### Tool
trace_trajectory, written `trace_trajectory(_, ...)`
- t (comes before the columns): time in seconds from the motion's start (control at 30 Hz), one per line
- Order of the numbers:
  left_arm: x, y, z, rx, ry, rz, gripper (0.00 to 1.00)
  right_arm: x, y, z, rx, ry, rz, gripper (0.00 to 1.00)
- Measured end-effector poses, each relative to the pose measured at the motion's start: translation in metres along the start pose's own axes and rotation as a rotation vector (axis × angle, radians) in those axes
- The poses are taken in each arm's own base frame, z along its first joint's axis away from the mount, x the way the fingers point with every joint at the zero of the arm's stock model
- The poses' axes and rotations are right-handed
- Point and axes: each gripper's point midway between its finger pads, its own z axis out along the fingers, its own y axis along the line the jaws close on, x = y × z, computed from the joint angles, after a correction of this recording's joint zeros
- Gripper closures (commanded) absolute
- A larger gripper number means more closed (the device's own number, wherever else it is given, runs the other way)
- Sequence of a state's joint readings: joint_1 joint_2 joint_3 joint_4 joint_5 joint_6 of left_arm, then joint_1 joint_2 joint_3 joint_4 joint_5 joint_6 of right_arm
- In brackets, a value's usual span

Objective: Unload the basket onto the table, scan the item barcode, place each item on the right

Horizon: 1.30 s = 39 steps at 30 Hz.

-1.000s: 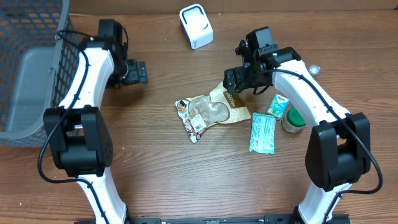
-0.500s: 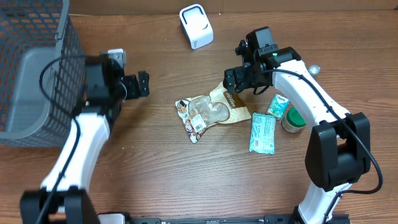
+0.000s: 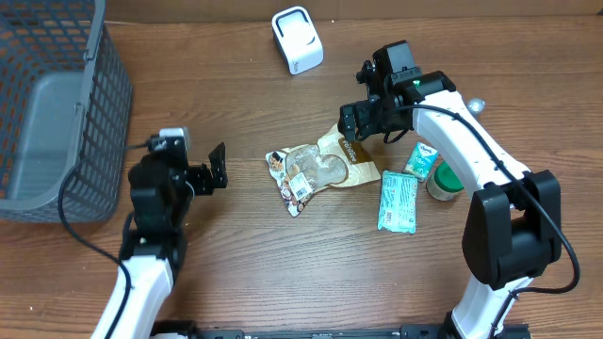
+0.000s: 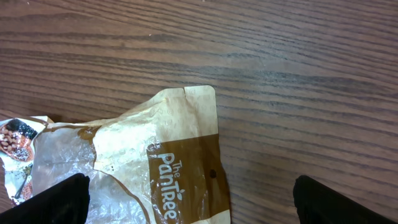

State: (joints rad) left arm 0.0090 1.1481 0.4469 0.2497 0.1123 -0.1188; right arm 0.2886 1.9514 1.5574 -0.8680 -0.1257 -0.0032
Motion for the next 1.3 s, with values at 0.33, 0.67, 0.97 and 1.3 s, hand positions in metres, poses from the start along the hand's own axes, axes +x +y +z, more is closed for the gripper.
trace_trajectory(0.33, 0.046, 0.007, -0.021, -0.023, -0.010, 0.000, 0.01, 0.000, 0.000, 0.000, 0.000, 0.000, 0.000, 0.00)
trace_trajectory(0.67, 0.073, 0.014, -0.036, -0.046, -0.069, 0.003, 0.00, 0.000, 0.000, 0.000, 0.000, 0.000, 0.000, 0.00)
trace_trajectory(0.97, 0.076, 0.019, -0.047, -0.073, -0.107, -0.023, 0.00, 0.000, 0.000, 0.000, 0.000, 0.000, 0.000, 0.00)
trace_trajectory(1.3, 0.091, 0.020, -0.055, -0.085, -0.049, -0.033, 0.00, 0.000, 0.000, 0.000, 0.000, 0.000, 0.000, 0.00)
